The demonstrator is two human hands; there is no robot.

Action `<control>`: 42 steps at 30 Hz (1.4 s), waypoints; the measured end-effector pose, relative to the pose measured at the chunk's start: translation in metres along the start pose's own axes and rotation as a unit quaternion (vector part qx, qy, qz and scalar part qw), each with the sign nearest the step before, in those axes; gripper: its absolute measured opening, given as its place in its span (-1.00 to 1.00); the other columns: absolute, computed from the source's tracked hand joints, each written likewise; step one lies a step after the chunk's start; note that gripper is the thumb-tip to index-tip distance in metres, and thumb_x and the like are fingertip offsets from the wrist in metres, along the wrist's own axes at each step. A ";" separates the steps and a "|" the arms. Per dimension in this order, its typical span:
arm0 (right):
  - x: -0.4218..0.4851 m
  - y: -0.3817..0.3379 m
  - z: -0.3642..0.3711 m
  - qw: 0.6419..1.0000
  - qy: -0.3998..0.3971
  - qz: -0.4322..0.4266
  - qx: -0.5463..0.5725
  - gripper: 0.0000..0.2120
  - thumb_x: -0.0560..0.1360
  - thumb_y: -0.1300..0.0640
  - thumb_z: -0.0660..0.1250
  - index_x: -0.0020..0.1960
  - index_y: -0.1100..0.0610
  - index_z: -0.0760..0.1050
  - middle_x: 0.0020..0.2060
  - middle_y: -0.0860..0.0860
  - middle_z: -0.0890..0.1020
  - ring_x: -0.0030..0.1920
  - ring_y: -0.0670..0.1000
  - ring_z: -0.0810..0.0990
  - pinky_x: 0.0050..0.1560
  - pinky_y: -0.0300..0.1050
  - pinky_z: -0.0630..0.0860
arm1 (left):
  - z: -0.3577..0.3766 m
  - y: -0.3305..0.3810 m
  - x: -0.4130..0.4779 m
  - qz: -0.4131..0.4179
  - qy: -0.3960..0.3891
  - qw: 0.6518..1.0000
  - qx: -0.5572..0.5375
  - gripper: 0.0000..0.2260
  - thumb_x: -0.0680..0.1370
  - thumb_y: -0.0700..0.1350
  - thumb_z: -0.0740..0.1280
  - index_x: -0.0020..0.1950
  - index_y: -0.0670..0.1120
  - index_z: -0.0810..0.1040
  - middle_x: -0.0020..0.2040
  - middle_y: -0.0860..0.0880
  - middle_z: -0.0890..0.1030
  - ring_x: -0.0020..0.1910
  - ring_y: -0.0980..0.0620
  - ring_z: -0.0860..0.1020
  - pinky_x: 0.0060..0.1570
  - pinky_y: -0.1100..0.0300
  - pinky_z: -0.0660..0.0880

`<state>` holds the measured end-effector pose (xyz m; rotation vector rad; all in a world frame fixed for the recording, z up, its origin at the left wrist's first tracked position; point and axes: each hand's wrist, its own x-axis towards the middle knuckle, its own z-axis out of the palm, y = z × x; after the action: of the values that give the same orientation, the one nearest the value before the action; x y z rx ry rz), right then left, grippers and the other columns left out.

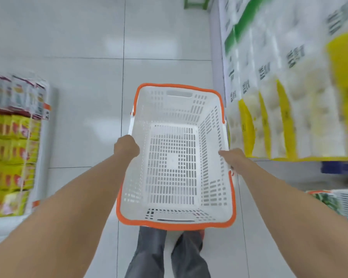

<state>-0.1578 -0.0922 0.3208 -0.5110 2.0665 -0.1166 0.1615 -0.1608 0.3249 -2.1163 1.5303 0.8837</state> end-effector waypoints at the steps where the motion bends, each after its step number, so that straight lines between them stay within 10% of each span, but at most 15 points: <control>1: -0.011 -0.024 -0.008 1.000 -0.005 -0.001 0.007 -0.68 0.56 0.01 0.33 0.12 0.25 0.40 -0.26 0.11 0.52 -0.25 0.08 0.51 -0.27 -0.10 0.45 | -0.026 0.001 0.003 0.002 0.007 1.000 -0.004 -0.77 0.54 -0.36 0.19 0.17 -0.31 0.50 0.05 -0.18 0.58 0.07 -0.17 0.57 -0.07 0.15 0.44; 6: -0.023 -0.157 -0.051 0.999 -0.021 -0.040 0.009 -0.75 0.53 0.07 0.34 0.00 0.27 0.47 -0.03 0.18 0.63 0.03 0.18 0.64 0.16 0.11 0.57 | -0.150 0.021 0.041 0.009 0.062 0.998 -0.015 -0.74 0.55 -0.34 0.19 0.23 -0.31 0.47 0.16 -0.21 0.56 0.17 -0.19 0.55 -0.08 0.16 0.40; 12: 0.027 -0.322 -0.085 0.996 -0.020 -0.087 -0.016 -0.89 0.54 0.19 0.28 -0.05 0.25 0.44 -0.16 0.16 0.56 -0.14 0.15 0.57 0.05 0.05 0.59 | -0.275 0.070 0.137 0.005 0.048 0.999 -0.016 -0.94 0.52 -0.36 0.20 -0.11 -0.24 0.42 -0.30 -0.09 0.40 -0.12 -0.17 0.55 -0.16 0.15 0.44; 28: 0.191 -0.804 -0.154 0.990 -0.066 -0.096 -0.081 -0.85 0.58 0.26 0.24 0.09 0.31 0.48 -0.21 0.14 0.59 -0.25 0.08 0.58 -0.30 -0.09 0.53 | -0.604 0.207 0.469 -0.014 0.043 0.997 -0.065 -0.78 0.54 -0.33 0.22 -0.29 -0.18 0.31 -0.33 -0.08 0.40 -0.41 0.00 0.41 -0.20 0.17 0.43; 36: 0.288 -1.037 -0.167 0.993 -0.047 -0.071 -0.087 -0.59 0.59 0.22 0.25 0.39 0.30 0.28 0.16 0.21 0.49 0.13 0.18 0.52 0.14 0.07 0.54 | -0.766 0.289 0.660 0.012 0.017 0.998 -0.065 -0.87 0.53 -0.31 0.26 0.07 -0.24 0.45 -0.20 -0.07 0.41 -0.09 -0.11 0.53 -0.16 0.18 0.45; 42: 0.395 -1.204 -0.183 0.989 -0.043 -0.074 -0.122 -0.56 0.59 0.21 0.25 0.41 0.34 0.27 0.12 0.21 0.48 -0.01 0.16 0.47 -0.01 0.04 0.48 | -0.870 0.360 0.809 0.016 0.025 0.999 -0.040 -0.71 0.59 -0.29 0.21 0.29 -0.33 0.46 0.24 -0.27 0.54 0.24 -0.24 0.52 0.17 0.03 0.46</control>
<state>-0.1143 -1.3661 0.4439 -0.8066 1.9664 0.0710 0.2222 -1.3967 0.4264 -2.1925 1.5816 0.9241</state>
